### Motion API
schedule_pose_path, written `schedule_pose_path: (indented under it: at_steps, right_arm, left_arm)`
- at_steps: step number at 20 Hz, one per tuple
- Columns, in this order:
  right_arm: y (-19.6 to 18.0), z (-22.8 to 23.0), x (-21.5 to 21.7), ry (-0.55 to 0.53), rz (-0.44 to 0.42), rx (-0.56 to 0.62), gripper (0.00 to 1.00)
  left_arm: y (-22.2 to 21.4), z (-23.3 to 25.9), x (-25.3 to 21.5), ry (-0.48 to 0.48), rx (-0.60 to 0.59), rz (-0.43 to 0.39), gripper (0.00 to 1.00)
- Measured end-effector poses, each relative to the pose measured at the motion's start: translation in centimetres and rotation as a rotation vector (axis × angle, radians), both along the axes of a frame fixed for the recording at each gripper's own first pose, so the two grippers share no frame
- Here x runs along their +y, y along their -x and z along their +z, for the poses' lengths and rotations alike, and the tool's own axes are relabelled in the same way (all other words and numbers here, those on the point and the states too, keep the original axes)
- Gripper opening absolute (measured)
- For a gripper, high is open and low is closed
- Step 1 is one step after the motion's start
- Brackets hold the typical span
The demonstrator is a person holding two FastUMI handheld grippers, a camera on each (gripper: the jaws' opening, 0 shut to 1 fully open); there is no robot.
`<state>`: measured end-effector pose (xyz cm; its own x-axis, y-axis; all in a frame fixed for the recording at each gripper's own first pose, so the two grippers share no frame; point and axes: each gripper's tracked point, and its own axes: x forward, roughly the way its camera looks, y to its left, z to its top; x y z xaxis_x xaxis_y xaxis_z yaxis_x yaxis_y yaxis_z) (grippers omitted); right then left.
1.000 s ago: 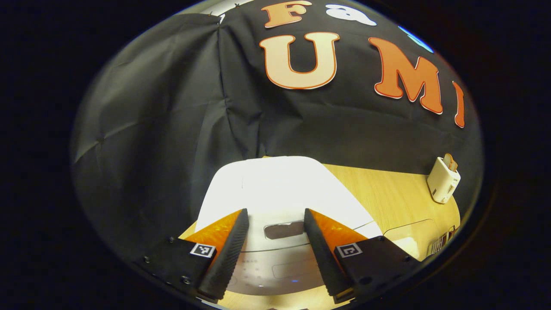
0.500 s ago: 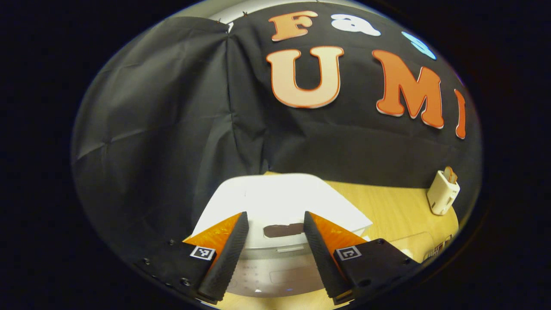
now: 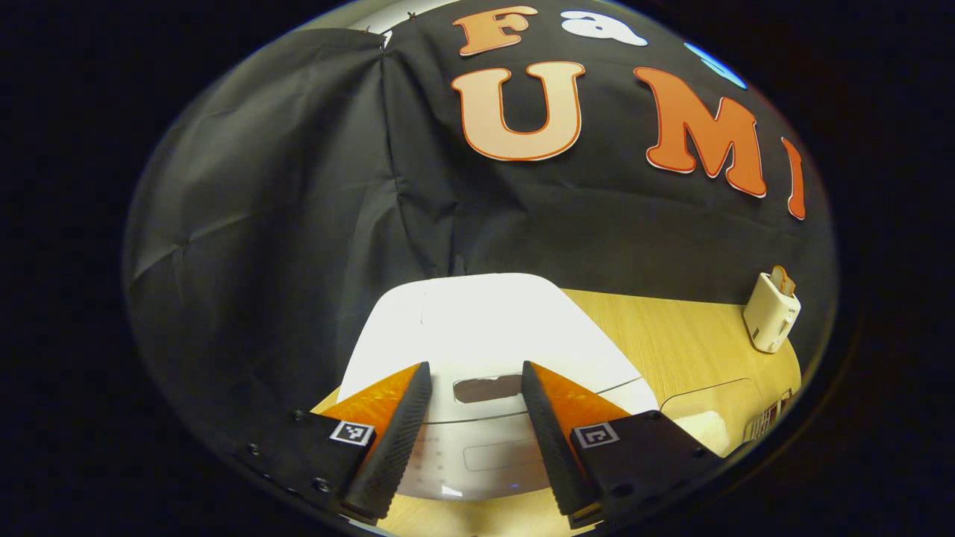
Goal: Close the left gripper, press the button to open the rice cooker; take a wooden spoon from the chopstick holder with the right hand, scoop a spoonful of rice and pour it into the rice cooker, then put the wooden spoon back into the chopstick holder.
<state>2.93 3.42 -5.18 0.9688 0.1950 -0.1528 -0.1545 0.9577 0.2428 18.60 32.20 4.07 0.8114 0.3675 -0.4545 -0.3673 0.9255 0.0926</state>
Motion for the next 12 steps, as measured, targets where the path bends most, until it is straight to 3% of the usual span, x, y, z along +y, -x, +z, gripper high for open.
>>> schedule_pose_path:
  at_steps: [4,5,12]
  right_arm:
    - [-0.1,0.2,0.1,0.009,-0.007,-0.001,0.87]
    - [-0.1,0.3,0.3,0.011,-0.006,-0.003,0.87]
    - [0.0,1.6,2.0,0.062,0.006,-0.07,0.87]
  left_arm:
    - [-0.2,1.9,-0.6,-0.084,-0.082,-0.018,0.82]
    - [-0.1,2.2,-0.7,-0.103,-0.096,-0.018,0.86]
    - [-0.1,6.0,-3.8,-0.171,-0.242,-0.089,0.89]
